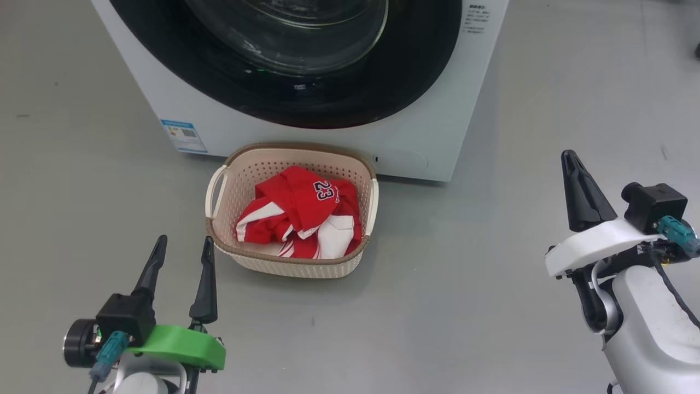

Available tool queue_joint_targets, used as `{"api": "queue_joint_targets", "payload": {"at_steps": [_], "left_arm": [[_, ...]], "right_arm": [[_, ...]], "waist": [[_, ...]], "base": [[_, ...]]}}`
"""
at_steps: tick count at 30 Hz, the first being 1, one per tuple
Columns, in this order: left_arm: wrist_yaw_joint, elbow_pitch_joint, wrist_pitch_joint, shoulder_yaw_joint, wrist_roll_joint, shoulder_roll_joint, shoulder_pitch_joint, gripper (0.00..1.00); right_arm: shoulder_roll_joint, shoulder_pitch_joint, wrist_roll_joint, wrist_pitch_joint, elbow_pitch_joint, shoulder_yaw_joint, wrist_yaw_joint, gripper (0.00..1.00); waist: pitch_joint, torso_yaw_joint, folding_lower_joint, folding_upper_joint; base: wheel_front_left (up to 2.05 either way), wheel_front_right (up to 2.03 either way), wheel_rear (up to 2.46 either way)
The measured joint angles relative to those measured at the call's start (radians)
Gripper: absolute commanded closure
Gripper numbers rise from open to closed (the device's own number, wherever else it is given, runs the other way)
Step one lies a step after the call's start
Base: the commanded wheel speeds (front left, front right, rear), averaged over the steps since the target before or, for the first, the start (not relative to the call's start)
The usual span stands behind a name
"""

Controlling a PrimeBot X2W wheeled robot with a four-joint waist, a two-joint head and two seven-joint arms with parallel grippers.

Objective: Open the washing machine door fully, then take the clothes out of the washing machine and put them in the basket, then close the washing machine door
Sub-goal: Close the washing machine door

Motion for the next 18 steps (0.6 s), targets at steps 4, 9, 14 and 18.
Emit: {"api": "queue_joint_targets", "payload": {"at_steps": [4,9,14,18], "left_arm": [[-0.001,-0.001,0.000,0.010,0.000,0.001,0.028,0.00],[-0.002,-0.004,0.000,0.015,0.006,0.001,0.047,0.00],[-0.009,-0.010,0.000,0.036,0.012,0.000,0.059,0.00],[-0.009,-0.011,0.000,0.036,0.025,-0.002,0.066,0.00]], "right_arm": [[0.008,0.046,0.000,0.000,-0.032,-0.023,-0.008,1.00],[0.013,0.109,0.000,0.000,-0.069,-0.061,-0.016,1.00],[0.021,0.141,-0.003,0.000,-0.105,-0.070,-0.016,1.00],[0.023,0.175,-0.014,0.000,-0.130,-0.084,-0.016,1.00]], "waist": [[-0.039,-0.047,0.0000,0.0000],[-0.078,-0.093,0.0000,0.0000],[-0.101,-0.124,0.0000,0.0000],[-0.110,-0.137,0.0000,0.0000]], "base": [[0.00,0.00,0.00],[0.00,0.00,0.00],[0.00,0.00,0.00],[0.00,0.00,0.00]]}}
